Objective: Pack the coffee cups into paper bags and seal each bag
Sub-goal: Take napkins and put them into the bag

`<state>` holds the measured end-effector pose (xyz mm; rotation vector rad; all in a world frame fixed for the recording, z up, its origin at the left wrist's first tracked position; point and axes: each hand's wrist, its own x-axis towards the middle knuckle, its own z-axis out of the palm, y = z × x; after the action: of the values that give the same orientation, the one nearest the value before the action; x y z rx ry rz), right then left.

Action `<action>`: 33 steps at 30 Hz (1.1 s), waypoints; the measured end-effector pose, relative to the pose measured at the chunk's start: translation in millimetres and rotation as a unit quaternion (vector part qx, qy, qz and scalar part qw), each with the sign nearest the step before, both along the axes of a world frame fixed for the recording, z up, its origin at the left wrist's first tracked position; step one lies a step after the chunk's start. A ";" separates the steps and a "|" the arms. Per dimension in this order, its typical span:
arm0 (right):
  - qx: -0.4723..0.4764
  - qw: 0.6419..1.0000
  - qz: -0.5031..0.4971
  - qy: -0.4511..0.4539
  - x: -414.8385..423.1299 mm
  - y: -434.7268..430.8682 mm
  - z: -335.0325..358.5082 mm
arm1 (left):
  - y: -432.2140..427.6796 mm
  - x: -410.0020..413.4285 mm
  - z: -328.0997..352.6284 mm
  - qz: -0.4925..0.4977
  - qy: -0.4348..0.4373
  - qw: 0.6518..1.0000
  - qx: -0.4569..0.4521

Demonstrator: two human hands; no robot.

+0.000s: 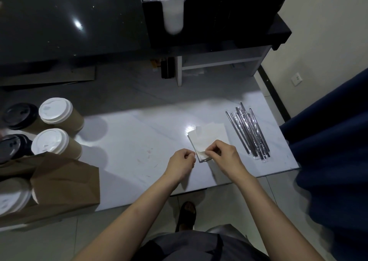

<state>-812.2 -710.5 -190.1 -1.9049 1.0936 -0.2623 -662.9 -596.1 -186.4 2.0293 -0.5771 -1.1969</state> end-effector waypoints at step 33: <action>-0.114 0.991 0.076 -0.003 4.3 9.1 -16.5 | -2.9 0.5 -5.1 0.093 0.104 0.990 -0.033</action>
<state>-807.9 -701.4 -206.5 -2.1771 0.9404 -0.3178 -662.4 -599.0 -191.6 1.8317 -0.3146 -1.2400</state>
